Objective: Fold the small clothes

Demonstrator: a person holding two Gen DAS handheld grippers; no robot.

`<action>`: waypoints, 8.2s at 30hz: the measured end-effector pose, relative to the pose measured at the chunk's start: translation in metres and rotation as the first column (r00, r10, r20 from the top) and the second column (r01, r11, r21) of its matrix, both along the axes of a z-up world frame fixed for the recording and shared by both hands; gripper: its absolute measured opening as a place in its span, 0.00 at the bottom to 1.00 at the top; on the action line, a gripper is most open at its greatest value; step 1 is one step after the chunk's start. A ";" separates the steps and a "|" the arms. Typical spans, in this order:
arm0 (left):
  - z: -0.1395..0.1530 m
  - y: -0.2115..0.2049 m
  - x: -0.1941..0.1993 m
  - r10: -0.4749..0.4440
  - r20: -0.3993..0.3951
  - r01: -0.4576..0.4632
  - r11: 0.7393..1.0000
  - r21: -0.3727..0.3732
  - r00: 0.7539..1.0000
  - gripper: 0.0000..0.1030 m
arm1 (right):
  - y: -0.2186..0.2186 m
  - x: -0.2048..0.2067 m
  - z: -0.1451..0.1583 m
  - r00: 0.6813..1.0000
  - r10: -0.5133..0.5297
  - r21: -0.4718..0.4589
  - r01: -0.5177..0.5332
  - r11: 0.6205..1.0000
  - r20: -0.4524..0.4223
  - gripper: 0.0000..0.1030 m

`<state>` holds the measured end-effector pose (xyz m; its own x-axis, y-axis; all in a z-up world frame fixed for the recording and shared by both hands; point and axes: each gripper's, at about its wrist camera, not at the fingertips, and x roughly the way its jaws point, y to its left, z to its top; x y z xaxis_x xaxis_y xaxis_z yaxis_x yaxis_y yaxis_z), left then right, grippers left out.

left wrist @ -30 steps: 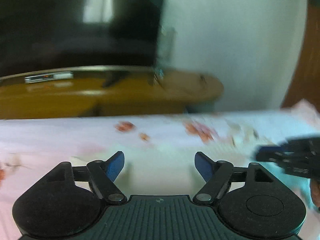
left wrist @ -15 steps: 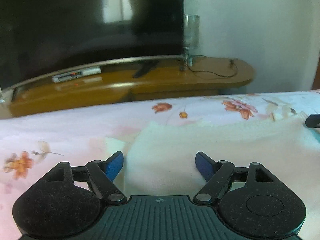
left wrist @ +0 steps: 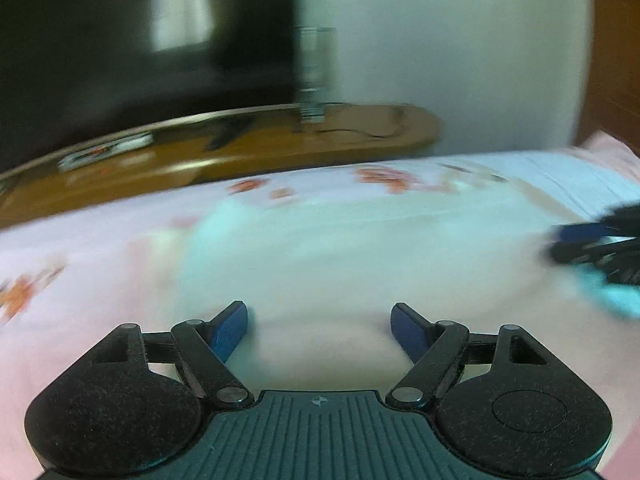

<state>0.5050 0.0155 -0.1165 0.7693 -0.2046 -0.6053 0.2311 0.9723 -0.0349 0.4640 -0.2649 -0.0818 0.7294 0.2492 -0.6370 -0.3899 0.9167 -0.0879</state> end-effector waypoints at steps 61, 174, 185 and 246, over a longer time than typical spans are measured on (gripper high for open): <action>-0.013 0.003 -0.129 0.094 -0.045 -0.096 0.994 -0.052 0.995 0.85 | -0.043 -0.130 0.010 0.986 -0.151 0.139 0.159 0.977 -0.066 0.31; 0.024 -0.161 -0.059 -0.314 -0.154 0.192 0.830 -0.524 0.937 0.71 | -0.180 -0.085 -0.007 0.889 -0.360 0.717 0.445 0.536 -0.283 0.50; 0.033 -0.057 -0.014 -0.052 -0.146 -0.032 0.853 -0.521 0.988 0.80 | -0.162 -0.046 -0.001 0.913 -0.307 0.686 0.405 0.604 -0.269 0.53; -0.013 -0.074 0.007 -0.111 -0.168 0.015 0.873 -0.488 0.980 0.62 | -0.109 -0.018 0.016 0.979 -0.137 0.430 0.190 0.883 -0.150 0.15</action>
